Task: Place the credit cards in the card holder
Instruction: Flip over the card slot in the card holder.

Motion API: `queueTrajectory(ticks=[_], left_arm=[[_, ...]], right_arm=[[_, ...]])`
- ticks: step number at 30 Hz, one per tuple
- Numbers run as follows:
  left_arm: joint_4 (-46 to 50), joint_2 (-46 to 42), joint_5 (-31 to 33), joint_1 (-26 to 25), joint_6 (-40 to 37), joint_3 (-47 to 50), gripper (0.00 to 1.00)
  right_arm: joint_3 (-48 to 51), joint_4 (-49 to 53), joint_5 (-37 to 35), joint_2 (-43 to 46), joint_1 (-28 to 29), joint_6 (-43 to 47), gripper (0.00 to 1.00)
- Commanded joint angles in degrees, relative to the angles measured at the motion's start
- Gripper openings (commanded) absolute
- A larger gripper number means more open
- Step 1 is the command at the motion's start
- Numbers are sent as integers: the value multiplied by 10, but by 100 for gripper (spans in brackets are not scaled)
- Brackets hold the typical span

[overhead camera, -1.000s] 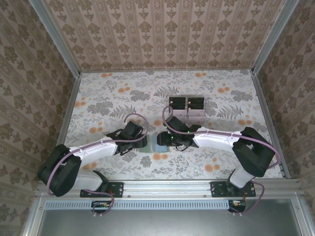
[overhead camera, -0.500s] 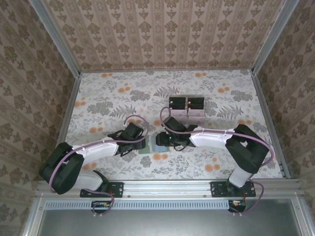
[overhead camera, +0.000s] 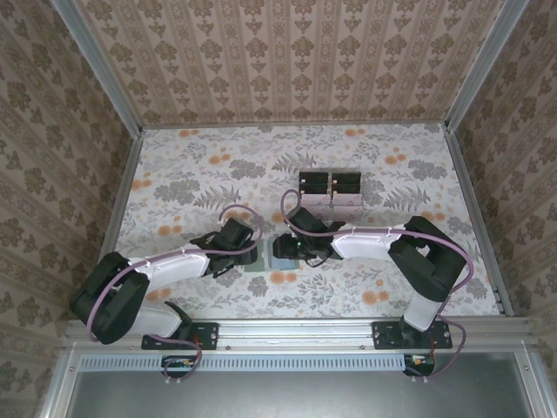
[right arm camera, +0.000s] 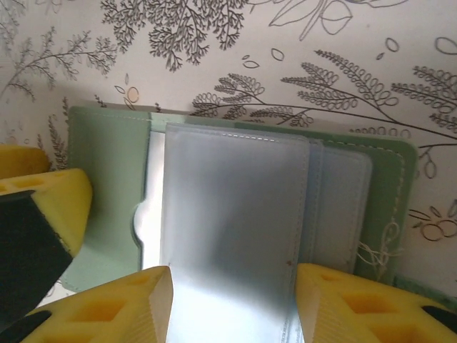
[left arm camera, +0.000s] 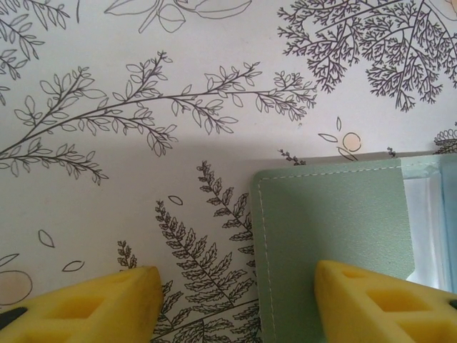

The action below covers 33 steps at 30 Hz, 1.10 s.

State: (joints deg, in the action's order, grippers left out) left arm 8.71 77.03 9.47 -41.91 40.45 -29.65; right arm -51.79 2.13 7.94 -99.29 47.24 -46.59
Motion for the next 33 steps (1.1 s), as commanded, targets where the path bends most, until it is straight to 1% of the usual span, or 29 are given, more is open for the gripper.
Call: queueTrajectory(ticks=[1,10,22,29,33], left_arm=[[-37,19,-5,3,-3,22,62],[-48,19,-7,4,-6,26,62],[-44,9,-2,7,-8,25,63],[-28,-24,-8,34,-6,24,66],[-9,-58,-13,60,8,24,71]], right_arm=[[9,-45,41,-13,-6,-19,50],[29,-124,90,-13,-15,-57,50],[28,-122,90,-13,-16,-58,50],[25,-123,95,-13,-16,-59,50],[13,-117,100,-12,-11,-60,50]])
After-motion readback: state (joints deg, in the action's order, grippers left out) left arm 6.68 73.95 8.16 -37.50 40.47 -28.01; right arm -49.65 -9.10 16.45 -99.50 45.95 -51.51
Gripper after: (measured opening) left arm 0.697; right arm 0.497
